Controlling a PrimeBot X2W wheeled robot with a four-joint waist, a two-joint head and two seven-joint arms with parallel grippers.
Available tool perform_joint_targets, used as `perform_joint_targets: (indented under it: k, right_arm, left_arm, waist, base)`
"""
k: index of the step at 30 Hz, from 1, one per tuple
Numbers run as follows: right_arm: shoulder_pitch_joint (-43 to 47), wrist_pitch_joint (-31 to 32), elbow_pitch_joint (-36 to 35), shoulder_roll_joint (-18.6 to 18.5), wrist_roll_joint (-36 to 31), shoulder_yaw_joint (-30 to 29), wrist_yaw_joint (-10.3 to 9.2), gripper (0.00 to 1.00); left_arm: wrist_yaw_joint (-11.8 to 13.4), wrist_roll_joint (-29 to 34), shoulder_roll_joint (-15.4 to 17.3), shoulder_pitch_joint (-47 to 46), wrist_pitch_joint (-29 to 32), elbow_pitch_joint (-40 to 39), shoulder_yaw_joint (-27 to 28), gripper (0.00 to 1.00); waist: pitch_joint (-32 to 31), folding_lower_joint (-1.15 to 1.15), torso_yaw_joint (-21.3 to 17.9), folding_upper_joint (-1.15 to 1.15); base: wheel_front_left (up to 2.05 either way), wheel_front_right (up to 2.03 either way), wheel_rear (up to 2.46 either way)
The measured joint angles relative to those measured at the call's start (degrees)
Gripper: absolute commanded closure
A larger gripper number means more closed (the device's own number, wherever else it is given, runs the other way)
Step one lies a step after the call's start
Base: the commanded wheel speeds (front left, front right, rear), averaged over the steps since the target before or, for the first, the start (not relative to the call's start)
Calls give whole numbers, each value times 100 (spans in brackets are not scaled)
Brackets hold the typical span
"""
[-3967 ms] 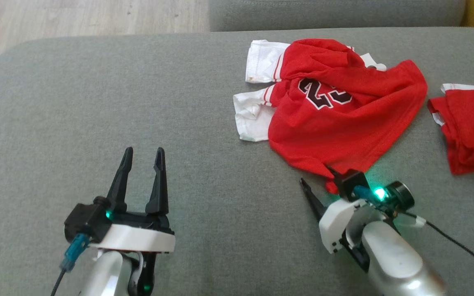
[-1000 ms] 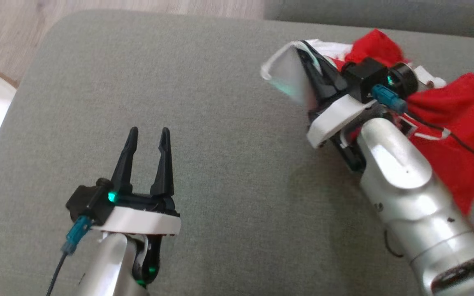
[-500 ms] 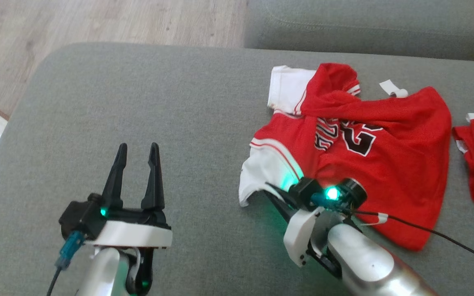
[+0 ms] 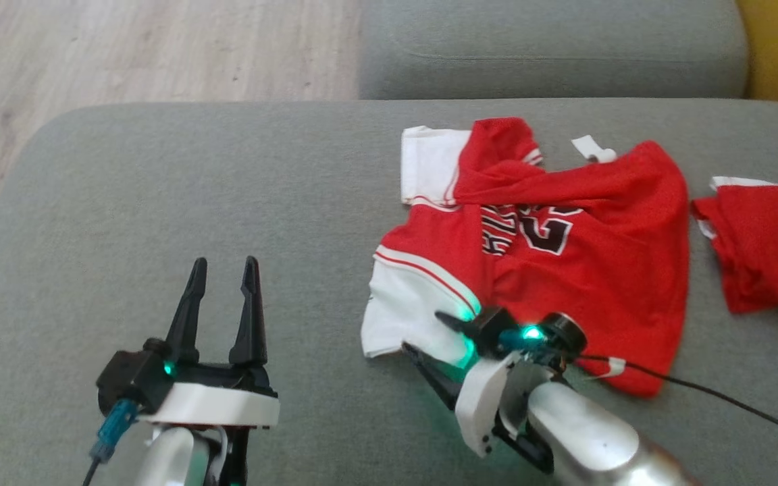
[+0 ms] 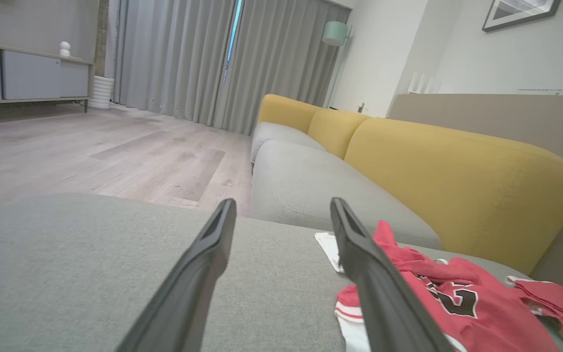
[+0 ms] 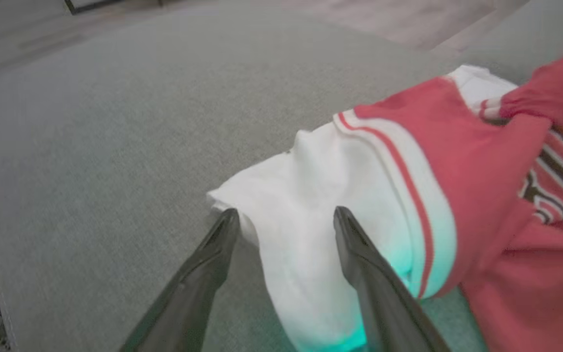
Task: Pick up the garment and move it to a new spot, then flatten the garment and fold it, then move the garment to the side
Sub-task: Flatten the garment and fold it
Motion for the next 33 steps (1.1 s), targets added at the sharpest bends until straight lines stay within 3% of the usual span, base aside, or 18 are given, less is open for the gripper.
perform_joint_targets:
  k: [7, 12, 15, 19, 23, 26, 33]
  right_arm:
    - [-5, -542, -880, -350, 632, -619, 0, 0]
    - [155, -860, -1639, -736, 619, -1824, 0, 0]
    - [567, -935, -2059, -746, 274, -2836, 0, 0]
    - [1279, -982, -2381, -521, -417, -4142, 0, 0]
    - [1785, -984, -2506, -197, -888, -4727, 0, 0]
    - [2208, -984, -2547, 64, -1146, -4986, 0, 0]
    - [2210, -985, -2786, 136, -1171, -5087, 0, 0]
  left_arm:
    - [0, 1, 3, 17, 0, -51, 19, 0]
    - [0, 32, 2, 22, 0, -109, 48, 0]
    - [0, 63, 2, 25, 0, -121, 49, 0]
    - [0, 66, -1, 27, 0, -144, 37, 0]
    - [0, 59, -4, 27, 0, -135, -7, 0]
    - [0, 37, -7, 26, 0, -58, -85, 0]
    - [0, 33, -16, 6, 0, 114, -209, 0]
  waist:
    - [-60, 0, -365, 0]
    - [-114, 0, -624, 0]
    - [-131, 0, -748, 0]
    - [-131, 0, -854, 0]
    - [-92, 0, -874, 0]
    - [-6, 0, -881, 0]
    - [117, 0, -912, 0]
  base:
    - [0, 0, 0]
    - [0, 0, 0]
    - [0, 0, 0]
    - [0, 0, 0]
    - [0, 0, 0]
    - [0, 0, 0]
    - [0, 0, 0]
